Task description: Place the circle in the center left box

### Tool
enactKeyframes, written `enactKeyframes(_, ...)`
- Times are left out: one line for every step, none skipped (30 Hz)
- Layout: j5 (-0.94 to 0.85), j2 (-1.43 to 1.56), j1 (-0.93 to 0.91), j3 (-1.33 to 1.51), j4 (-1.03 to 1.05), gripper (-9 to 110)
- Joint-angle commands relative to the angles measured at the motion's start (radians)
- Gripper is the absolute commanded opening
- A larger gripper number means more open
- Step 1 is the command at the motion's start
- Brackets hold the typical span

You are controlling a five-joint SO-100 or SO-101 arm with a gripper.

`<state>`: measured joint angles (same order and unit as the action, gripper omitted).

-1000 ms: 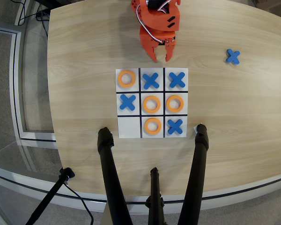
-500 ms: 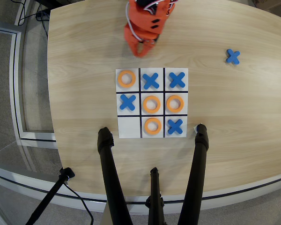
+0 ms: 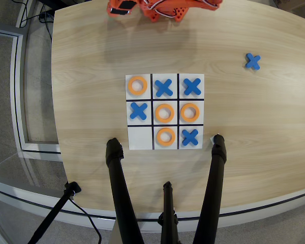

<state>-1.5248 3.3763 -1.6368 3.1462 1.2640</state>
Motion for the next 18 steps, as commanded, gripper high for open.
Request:
enactKeyframes(-0.011,0.017,-0.08,0.057,0.006,0)
enactKeyframes(-0.011,0.017,-0.087,0.057,0.005,0)
enactKeyframes(-0.011,0.017,-0.095,0.057,0.005,0)
enactKeyframes(-0.011,0.018,-0.098,0.057,0.003,0)
enactKeyframes(-0.008,0.018,-0.098,0.057,0.003,0)
enactKeyframes(-0.003,0.018,-0.094,0.057,0.003,0)
enactKeyframes(-0.002,0.018,-0.089,0.057,0.003,0)
enactKeyframes(-0.002,0.018,-0.086,0.057,0.003,0)
enactKeyframes(-0.002,0.018,-0.084,0.057,0.003,0)
enactKeyframes(-0.002,0.018,-0.084,0.057,0.003,0)
enactKeyframes(-0.002,0.017,-0.084,0.057,0.003,0)
enactKeyframes(-0.002,0.017,-0.084,0.057,0.003,0)
enactKeyframes(-0.002,0.017,-0.083,0.057,0.003,0)
enactKeyframes(-0.002,0.017,-0.083,0.057,0.005,0)
enactKeyframes(-0.002,0.017,-0.083,0.057,0.005,0)
enactKeyframes(-0.002,0.017,-0.083,0.057,0.005,0)
enactKeyframes(-0.002,0.017,-0.083,0.057,0.005,0)
enactKeyframes(-0.002,0.017,-0.083,0.057,0.005,0)
